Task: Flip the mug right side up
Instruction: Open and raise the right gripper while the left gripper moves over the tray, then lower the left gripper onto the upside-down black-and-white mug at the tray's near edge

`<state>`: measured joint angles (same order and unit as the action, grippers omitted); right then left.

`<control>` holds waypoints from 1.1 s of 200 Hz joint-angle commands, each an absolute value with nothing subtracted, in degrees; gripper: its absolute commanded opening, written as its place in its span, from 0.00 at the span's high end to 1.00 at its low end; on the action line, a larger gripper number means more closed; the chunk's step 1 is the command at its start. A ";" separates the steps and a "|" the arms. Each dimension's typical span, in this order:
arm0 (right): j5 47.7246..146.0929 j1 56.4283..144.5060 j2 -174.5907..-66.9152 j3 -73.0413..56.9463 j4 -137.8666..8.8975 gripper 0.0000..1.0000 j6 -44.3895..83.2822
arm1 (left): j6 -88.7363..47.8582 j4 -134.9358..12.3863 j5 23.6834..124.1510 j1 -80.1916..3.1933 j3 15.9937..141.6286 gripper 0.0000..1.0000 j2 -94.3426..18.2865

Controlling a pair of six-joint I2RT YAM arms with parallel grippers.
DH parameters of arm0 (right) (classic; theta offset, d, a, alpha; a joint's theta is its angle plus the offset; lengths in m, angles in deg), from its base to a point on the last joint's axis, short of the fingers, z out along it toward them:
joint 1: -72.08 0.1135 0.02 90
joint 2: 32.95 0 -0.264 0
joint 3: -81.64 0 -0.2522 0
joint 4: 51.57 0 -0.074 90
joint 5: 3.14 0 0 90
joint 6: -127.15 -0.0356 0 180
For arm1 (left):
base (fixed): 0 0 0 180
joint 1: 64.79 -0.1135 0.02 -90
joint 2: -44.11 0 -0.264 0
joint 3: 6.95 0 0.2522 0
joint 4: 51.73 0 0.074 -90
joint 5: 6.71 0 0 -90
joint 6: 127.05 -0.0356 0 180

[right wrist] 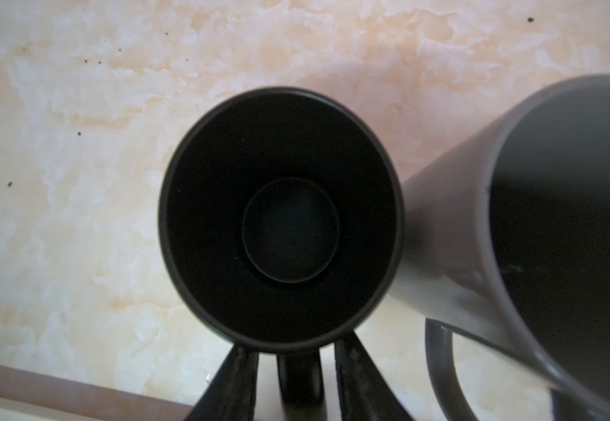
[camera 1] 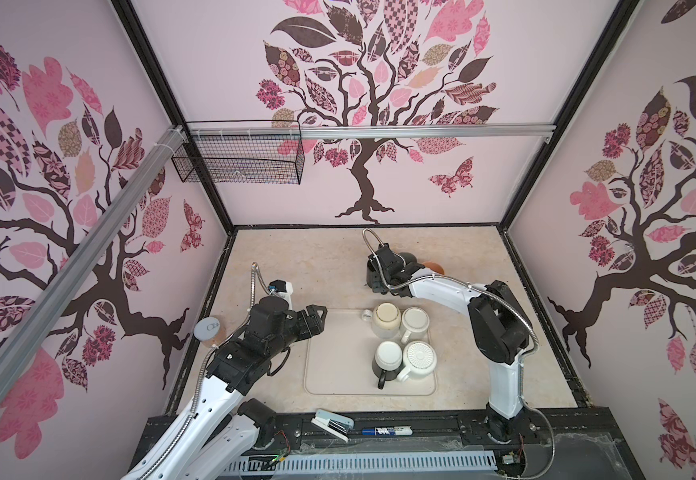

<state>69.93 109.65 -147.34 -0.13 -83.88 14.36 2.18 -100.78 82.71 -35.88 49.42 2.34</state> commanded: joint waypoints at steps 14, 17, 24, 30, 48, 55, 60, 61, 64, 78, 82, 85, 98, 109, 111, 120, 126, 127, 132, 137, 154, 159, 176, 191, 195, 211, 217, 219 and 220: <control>69.90 109.41 -143.20 3.06 -84.34 0.56 13.84 | 1.03 -101.66 81.79 -36.09 47.53 0.16 1.30; 70.04 109.42 -142.88 3.02 -84.36 0.56 13.85 | 1.04 -101.65 81.68 -36.05 47.44 0.16 1.24; 70.24 109.41 -142.12 3.02 -84.25 0.55 13.83 | 1.01 -101.50 81.47 -36.09 47.13 0.16 0.96; 70.42 109.47 -141.42 3.09 -84.32 0.54 13.85 | 1.02 -101.31 81.23 -36.07 46.79 0.16 0.80; 71.00 109.39 -138.39 3.05 -84.30 0.53 13.76 | 1.17 -100.85 80.79 -36.06 45.58 0.16 0.67; 71.90 109.40 -136.75 2.65 -83.75 0.52 13.68 | 1.40 -100.58 80.66 -36.05 44.97 0.17 1.05; 72.58 109.44 -135.46 2.27 -83.33 0.50 13.59 | 1.74 -100.42 80.81 -36.10 44.58 0.16 1.28; 72.69 109.39 -135.18 2.21 -83.30 0.50 13.55 | 1.90 -100.41 80.86 -36.07 44.46 0.16 1.43; 72.99 109.39 -134.38 1.94 -83.20 0.50 13.51 | 2.37 -100.35 81.11 -36.05 44.20 0.15 1.72; 75.65 109.41 -130.45 0.23 -82.73 0.49 13.24 | 4.60 -99.21 81.83 -36.08 42.28 0.13 3.19; 76.27 109.43 -129.35 -0.48 -82.65 0.49 13.05 | 4.44 -99.27 81.40 -36.13 42.08 0.12 3.59; 76.82 109.36 -128.32 -0.99 -82.65 0.49 12.75 | 4.16 -99.52 80.88 -36.12 42.08 0.12 3.71; 79.72 109.49 -124.07 -3.96 -82.90 0.49 11.91 | 3.14 -101.02 79.04 -35.98 42.41 0.13 4.03; 80.56 109.58 -119.77 -7.60 -82.76 0.49 10.87 | 2.87 -102.28 78.81 -35.34 42.52 0.14 4.66; 80.67 109.61 -119.01 -8.29 -82.74 0.49 10.80 | 2.86 -102.27 78.85 -35.01 42.43 0.14 4.90; 81.06 109.91 -115.02 -11.84 -82.04 0.50 10.24 | 3.18 -102.36 79.69 -33.39 41.94 0.16 5.98; 80.68 110.36 -112.45 -14.13 -81.69 0.51 9.92 | 3.67 -102.65 81.17 -31.29 41.75 0.17 6.77; 80.60 110.43 -112.03 -14.56 -81.69 0.51 9.86 | 3.75 -102.70 81.44 -30.95 41.77 0.17 6.86; 80.46 110.73 -110.05 -16.29 -81.43 0.51 9.69 | 4.01 -102.73 82.72 -28.87 41.54 0.17 7.52; 80.38 111.09 -108.40 -17.66 -81.72 0.51 9.68 | 4.40 -102.92 83.96 -26.87 41.42 0.18 7.94; 80.19 111.96 -104.51 -20.34 -85.60 0.51 9.29 | 6.07 -104.20 88.57 -20.35 41.59 0.20 8.03; 80.21 112.24 -103.28 -21.39 -86.33 0.51 9.19 | 6.71 -104.44 89.76 -18.51 41.64 0.20 7.75; 80.54 112.89 -99.22 -25.49 -88.00 0.50 7.87 | 8.46 -105.40 94.16 -12.01 42.70 0.22 5.46; 81.09 113.09 -95.72 -29.09 -88.66 0.50 6.65 | 9.82 -106.31 99.90 -4.83 44.45 0.22 1.78; 81.18 113.08 -94.80 -30.13 -88.82 0.50 6.30 | 10.21 -106.71 101.80 -2.44 45.08 0.22 0.58; 81.01 113.10 -91.50 -32.76 -89.95 0.50 5.41 | 12.19 -108.36 108.09 5.13 48.25 0.22 -5.52; 80.76 113.13 -90.46 -33.51 -90.47 0.50 5.25 | 12.63 -108.63 109.46 7.31 49.42 0.22 -8.24; 80.63 113.13 -90.09 -33.66 -90.63 0.50 5.18 | 12.68 -108.64 109.89 7.95 49.85 0.22 -9.14; 80.58 113.13 -89.91 -33.77 -90.77 0.50 5.21 | 12.87 -108.60 110.04 8.23 50.04 0.22 -9.54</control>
<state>80.81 112.90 -94.99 -32.13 -87.62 7.17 9.70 -106.14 98.93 1.41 44.59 -2.80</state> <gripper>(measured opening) 0.498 0.777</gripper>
